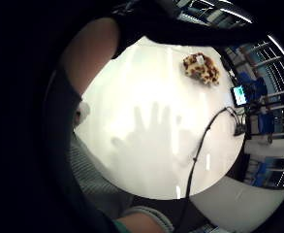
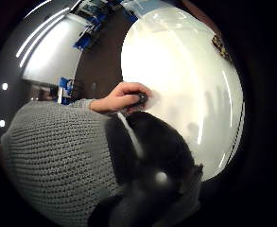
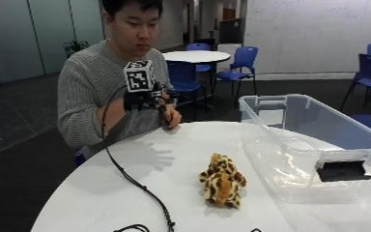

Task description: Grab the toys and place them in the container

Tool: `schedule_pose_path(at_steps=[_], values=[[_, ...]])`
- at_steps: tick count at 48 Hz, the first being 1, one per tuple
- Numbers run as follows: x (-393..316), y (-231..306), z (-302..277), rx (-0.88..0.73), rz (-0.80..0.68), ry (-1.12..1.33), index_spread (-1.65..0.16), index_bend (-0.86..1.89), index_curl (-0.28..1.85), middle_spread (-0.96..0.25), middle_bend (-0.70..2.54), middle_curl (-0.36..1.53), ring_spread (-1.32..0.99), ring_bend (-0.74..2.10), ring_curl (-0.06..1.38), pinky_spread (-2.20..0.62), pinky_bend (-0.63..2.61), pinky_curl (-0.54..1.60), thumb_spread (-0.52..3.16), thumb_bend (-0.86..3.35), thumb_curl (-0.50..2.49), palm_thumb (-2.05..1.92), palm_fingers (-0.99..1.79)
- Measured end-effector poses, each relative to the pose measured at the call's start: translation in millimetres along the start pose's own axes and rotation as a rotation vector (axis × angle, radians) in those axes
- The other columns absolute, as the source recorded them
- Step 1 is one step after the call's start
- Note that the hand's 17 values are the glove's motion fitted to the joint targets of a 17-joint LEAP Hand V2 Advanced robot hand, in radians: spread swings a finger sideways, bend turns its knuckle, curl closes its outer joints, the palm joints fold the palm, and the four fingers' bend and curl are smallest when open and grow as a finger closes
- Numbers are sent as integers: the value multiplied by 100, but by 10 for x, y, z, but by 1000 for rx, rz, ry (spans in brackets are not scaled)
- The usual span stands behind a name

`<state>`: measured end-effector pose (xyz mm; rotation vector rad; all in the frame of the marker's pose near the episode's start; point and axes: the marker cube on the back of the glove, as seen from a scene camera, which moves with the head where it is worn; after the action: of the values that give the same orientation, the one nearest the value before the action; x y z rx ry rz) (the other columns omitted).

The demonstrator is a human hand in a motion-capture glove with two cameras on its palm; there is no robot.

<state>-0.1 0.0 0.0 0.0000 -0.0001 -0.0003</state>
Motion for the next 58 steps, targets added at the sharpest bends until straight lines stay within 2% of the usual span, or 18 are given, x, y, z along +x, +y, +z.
schedule_pose_path(at_steps=[10,24,30,44,58], values=[[-18,22,2,-15,-27,-17,-29,18,12,-11,14,8,-2,16,3,4,65,20,91,-6,1,-9,-10],[262,-195,17,-29,19,-3,-34,17,20,-13,14,14,-3,18,8,4,68,25,116,-6,5,-10,-13],[642,-519,4,-40,93,20,-35,17,23,-14,14,16,-3,18,10,4,69,27,120,-6,5,-10,-14],[2079,-1723,74,-131,380,-19,-35,13,24,-14,13,18,-5,21,15,5,74,30,129,-3,9,-4,-15],[2442,-2085,504,-272,507,13,-35,13,24,-16,16,21,-8,24,21,5,80,33,136,0,17,4,-6]])
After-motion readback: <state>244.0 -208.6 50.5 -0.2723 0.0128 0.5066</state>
